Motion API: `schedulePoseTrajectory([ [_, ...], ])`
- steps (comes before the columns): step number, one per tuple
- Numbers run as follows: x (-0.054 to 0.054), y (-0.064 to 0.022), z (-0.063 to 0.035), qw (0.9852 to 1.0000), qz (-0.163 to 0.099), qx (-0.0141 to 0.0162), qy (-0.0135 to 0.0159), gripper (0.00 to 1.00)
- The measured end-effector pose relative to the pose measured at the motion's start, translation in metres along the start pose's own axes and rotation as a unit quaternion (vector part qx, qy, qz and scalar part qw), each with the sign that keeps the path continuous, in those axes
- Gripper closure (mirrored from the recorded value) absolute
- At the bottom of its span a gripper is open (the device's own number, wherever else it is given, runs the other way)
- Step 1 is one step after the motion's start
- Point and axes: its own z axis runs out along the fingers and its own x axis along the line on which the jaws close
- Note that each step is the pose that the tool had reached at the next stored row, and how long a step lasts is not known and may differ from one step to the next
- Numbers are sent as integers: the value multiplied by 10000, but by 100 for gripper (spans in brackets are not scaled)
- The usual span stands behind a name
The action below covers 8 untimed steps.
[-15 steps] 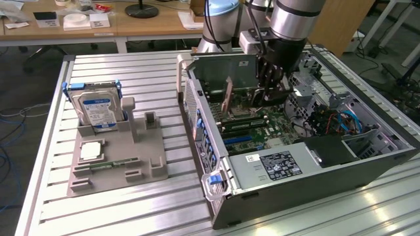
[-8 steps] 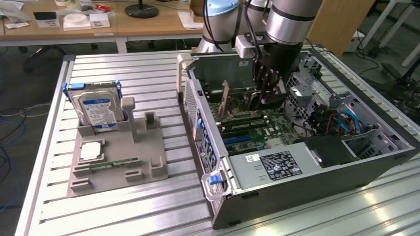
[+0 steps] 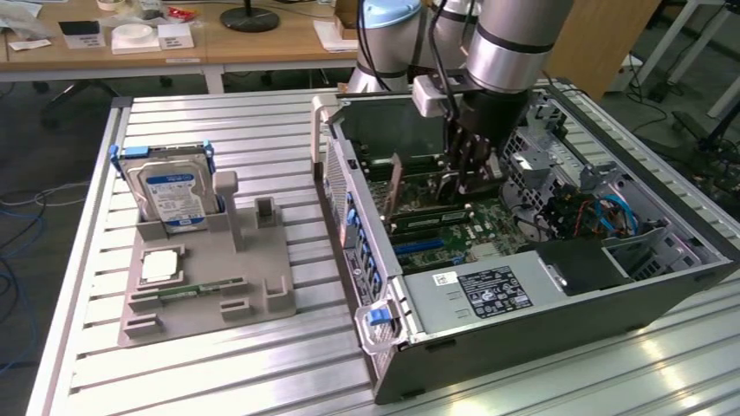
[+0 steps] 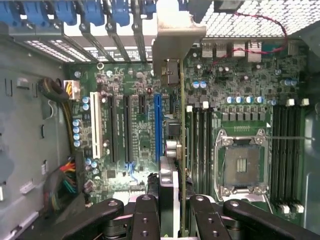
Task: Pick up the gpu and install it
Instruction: 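Insert the gpu into the slot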
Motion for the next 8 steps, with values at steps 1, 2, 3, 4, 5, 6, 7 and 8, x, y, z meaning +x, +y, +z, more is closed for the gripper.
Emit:
schedulePoseTrajectory([
  [1,2,21,10,10000,0,0,0,72],
  [2,4,36,24,10000,0,0,1,72],
  [3,5,46,42,10000,0,0,0,72],
  [4,6,56,61,10000,4,0,0,72],
  [5,7,62,79,10000,8,0,1,72],
  [6,9,66,97,10000,10,0,0,72],
  [7,14,70,115,10000,11,0,0,72],
  [8,16,82,132,10000,15,0,1,72],
])
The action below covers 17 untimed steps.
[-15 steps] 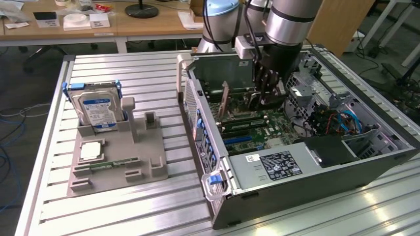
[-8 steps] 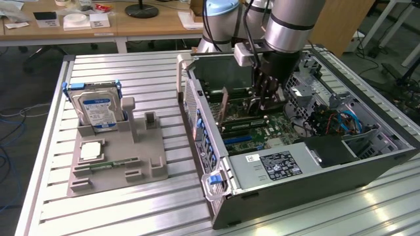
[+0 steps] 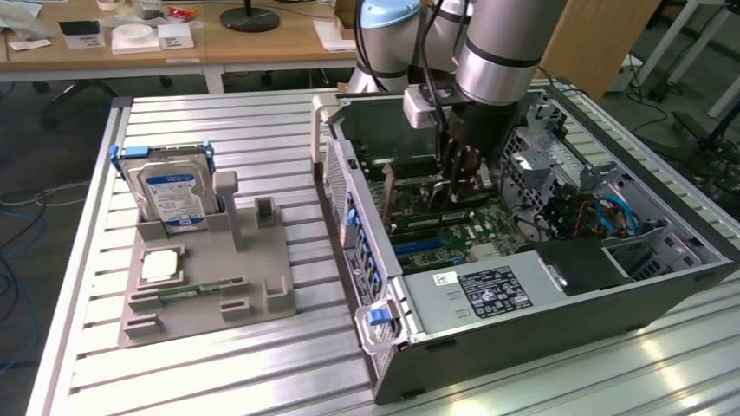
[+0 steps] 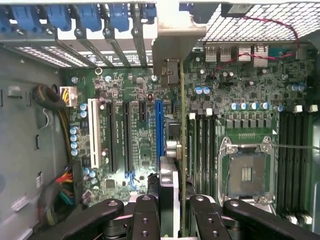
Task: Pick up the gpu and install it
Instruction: 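Insert the gpu into the slot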
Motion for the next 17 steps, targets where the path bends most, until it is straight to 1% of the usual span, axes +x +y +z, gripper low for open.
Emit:
schedulePoseTrajectory([
  [3,4,42,54,10000,9,0,1,72],
  [10,50,53,180,10000,20,1,1,72],
  [12,53,87,216,10000,26,1,11,72],
  [13,64,106,309,10000,41,1,12,72],
  [14,89,106,367,10000,42,2,12,72],
  [15,95,106,393,10000,41,1,12,72],
  [17,96,106,392,10000,41,1,13,72],
])
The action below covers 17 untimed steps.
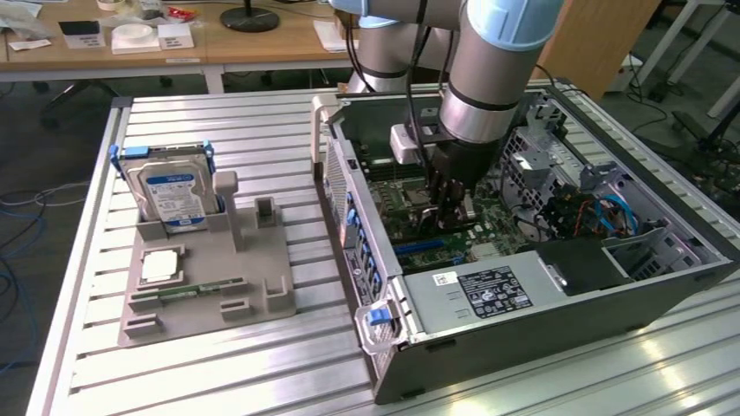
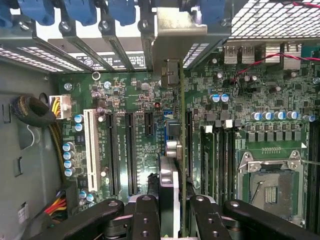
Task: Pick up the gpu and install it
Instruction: 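Insert the gpu into the slot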
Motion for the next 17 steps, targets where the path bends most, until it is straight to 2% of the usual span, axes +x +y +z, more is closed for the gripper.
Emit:
schedulePoseTrajectory([
  [9,41,-2,6,10000,0,1,-1,72],
  [17,44,17,68,10000,1,1,-1,72],
])
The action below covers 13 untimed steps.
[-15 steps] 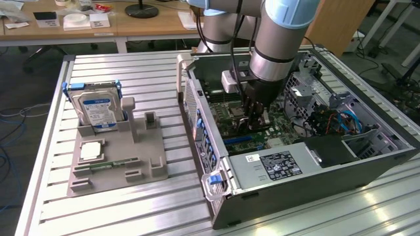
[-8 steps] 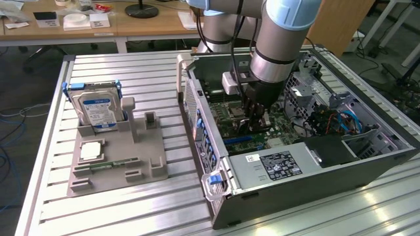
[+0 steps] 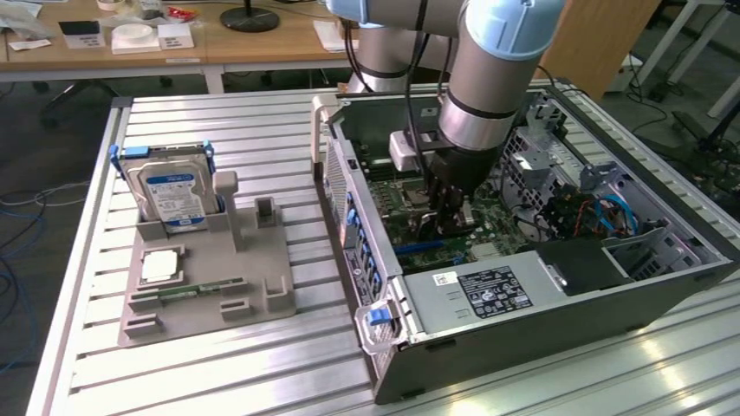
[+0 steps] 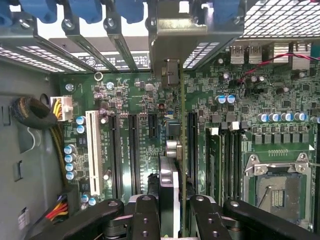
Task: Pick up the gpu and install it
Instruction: 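Insert the gpu into the slot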
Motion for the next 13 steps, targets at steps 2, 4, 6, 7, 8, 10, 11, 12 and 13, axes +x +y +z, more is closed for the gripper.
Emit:
schedulePoseTrajectory([
  [2,1,9,16,10000,-1,0,0,72],
  [4,2,17,37,10000,-1,0,-1,72],
  [6,4,32,49,10000,-1,0,0,72],
  [7,4,39,52,10000,-1,-1,0,72],
  [8,4,44,53,10000,-1,-1,0,72],
  [10,4,45,54,10000,-2,-1,0,72],
  [11,4,45,54,10000,-2,0,-1,72],
  [12,4,49,55,10000,-1,0,-1,72],
  [13,4,54,55,10000,0,0,-2,72],
])
